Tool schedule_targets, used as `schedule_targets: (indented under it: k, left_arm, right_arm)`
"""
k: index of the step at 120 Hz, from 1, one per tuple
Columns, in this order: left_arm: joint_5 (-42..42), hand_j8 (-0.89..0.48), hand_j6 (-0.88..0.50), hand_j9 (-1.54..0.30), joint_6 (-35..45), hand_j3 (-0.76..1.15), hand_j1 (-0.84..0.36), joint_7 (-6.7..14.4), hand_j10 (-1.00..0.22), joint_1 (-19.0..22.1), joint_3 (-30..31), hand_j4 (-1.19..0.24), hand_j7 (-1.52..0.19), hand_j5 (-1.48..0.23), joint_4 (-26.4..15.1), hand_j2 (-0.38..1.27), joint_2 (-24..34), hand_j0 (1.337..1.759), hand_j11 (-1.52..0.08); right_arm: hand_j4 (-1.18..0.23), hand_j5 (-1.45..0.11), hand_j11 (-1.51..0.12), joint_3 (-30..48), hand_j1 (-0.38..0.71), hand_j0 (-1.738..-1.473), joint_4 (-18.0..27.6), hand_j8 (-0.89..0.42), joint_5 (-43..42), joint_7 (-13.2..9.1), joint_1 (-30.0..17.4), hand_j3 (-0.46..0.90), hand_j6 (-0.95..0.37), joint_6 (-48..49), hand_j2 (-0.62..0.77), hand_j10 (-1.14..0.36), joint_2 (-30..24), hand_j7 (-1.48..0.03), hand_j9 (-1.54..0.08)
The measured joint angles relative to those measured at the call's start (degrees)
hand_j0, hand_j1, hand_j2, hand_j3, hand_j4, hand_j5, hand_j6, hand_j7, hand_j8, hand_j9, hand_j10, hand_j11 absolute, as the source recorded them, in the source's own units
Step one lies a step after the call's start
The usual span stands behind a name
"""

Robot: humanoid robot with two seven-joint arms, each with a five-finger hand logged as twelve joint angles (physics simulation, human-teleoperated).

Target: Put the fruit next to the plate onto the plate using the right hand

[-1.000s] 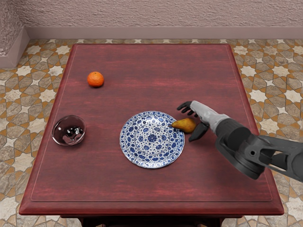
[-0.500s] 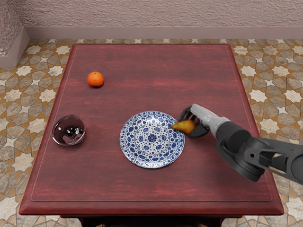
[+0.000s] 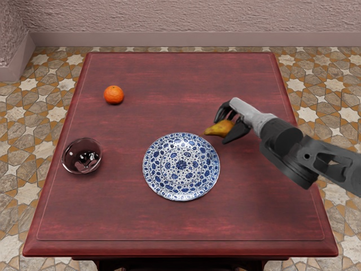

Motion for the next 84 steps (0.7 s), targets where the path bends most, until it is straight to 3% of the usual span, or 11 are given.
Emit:
schedule_targets:
  k: [20,37,54,69,77,84]
  left_arm:
    - [0.0,0.0,0.0,0.0,0.0,0.0,0.35,0.0,0.0,0.0,0.0,0.0,0.0,0.0,0.0,0.0,0.0,1.658,0.0]
    - [0.0,0.0,0.0,0.0,0.0,0.0,0.35,0.0,0.0,0.0,0.0,0.0,0.0,0.0,0.0,0.0,0.0,1.658,0.0]
    - [0.0,0.0,0.0,0.0,0.0,0.0,0.35,0.0,0.0,0.0,0.0,0.0,0.0,0.0,0.0,0.0,0.0,1.658,0.0]
    - [0.0,0.0,0.0,0.0,0.0,0.0,0.35,0.0,0.0,0.0,0.0,0.0,0.0,0.0,0.0,0.0,0.0,1.658,0.0]
    - [0.0,0.0,0.0,0.0,-0.1,0.0,0.35,0.0,0.0,0.1,0.1,0.0,0.0,0.0,0.0,0.0,0.0,1.658,0.0]
    - [0.0,0.0,0.0,0.0,-0.1,0.0,0.35,0.0,0.0,0.1,0.0,0.0,0.0,0.0,0.0,0.0,0.0,1.658,0.0]
  right_arm:
    - [-0.68,-1.15,-1.2,-1.3,0.3,-1.649,-0.3,-0.39,0.3,0.0,-0.4,0.0,-0.43,1.9,0.33,-0.75,6.1,-1.12,-1.17]
    - [-0.68,-1.17,-1.22,-1.8,0.3,-1.652,-0.4,-0.38,0.4,0.0,-0.5,0.0,-0.41,2.1,0.31,-0.74,7.4,-1.13,-1.19]
    - [-0.39,-0.64,-0.66,-1.4,0.01,-1.655,-1.3,-0.22,0.2,-0.1,-0.6,0.0,-0.24,1.5,0.15,-0.41,7.8,-0.62,-0.65]
    - [-0.22,-0.36,-0.37,0.3,-0.14,-1.656,0.8,-0.13,1.3,-0.1,-0.6,0.0,-0.14,3.7,0.08,-0.23,6.1,-0.34,-0.36]
    - [-0.16,-0.26,-0.27,7.5,-0.2,-1.657,1.2,-0.1,9.5,-0.1,-0.7,0.0,-0.11,13.1,0.06,-0.17,1.5,-0.25,-0.27]
    - [-0.13,-0.2,-0.21,16.1,-0.23,-1.657,-3.4,-0.08,20.0,-0.1,-0.8,0.0,-0.09,23.6,0.04,-0.14,-3.8,-0.2,-0.21]
